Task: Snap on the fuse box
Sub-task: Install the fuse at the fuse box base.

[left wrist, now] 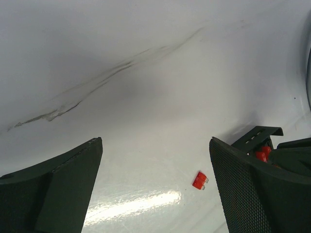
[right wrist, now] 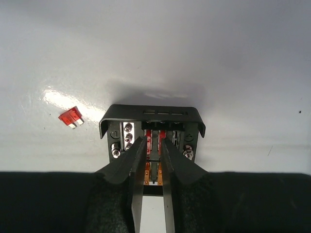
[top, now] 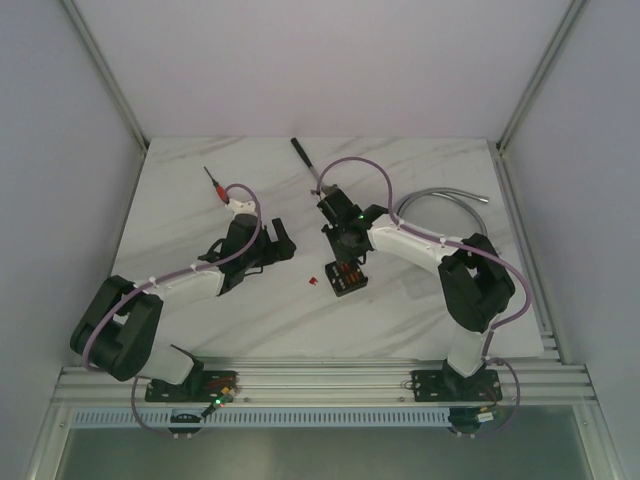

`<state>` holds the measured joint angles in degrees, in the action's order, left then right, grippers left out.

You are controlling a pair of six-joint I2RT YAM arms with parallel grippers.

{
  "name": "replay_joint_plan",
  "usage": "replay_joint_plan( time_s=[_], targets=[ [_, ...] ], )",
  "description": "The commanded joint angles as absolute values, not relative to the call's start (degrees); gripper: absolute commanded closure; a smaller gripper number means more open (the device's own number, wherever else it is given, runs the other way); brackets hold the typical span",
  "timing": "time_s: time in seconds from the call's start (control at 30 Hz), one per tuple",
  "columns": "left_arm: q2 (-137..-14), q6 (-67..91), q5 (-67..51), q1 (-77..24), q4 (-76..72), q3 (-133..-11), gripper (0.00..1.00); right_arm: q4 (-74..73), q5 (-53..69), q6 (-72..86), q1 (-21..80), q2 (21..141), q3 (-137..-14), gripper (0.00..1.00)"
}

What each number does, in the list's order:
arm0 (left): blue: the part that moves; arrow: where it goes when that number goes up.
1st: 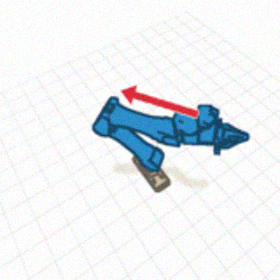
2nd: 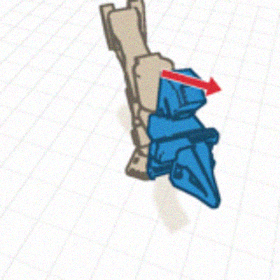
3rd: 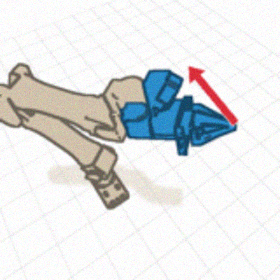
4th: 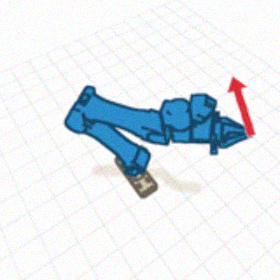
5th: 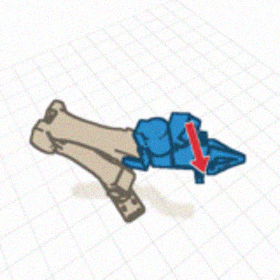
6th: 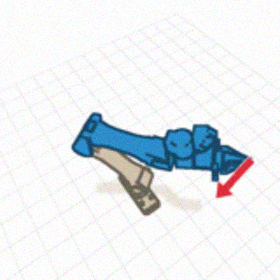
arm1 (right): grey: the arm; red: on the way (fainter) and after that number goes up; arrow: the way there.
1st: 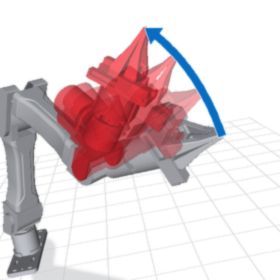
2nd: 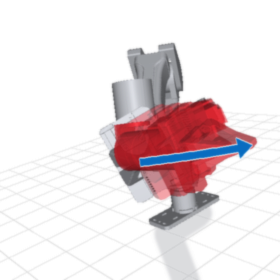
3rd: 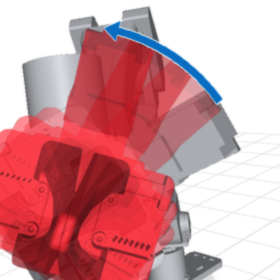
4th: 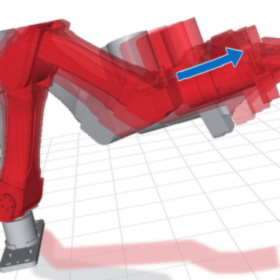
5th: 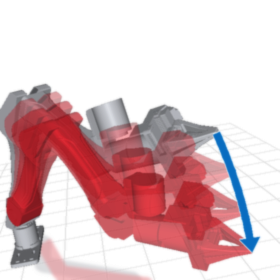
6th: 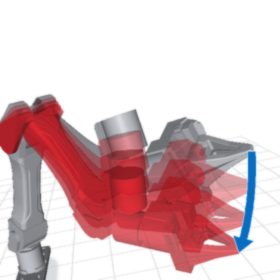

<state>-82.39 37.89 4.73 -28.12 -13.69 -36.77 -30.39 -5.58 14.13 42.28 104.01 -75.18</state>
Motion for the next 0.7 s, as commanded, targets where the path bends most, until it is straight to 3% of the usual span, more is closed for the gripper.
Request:
replay_joint_plan(
  time_s=[0.0,0.67],
  targets=[
    [-81.5,38.0,3.9,-27.9,-13.9,-36.1,0.00,-33.2,-5.8,15.4,42.4,103.2,-75.3,0.77],
    [-81.5,38.0,3.3,-27.9,-13.9,-36.2,0.00,-35.5,-6.8,15.9,42.0,104.1,-73.5,0.94]
  ],
)
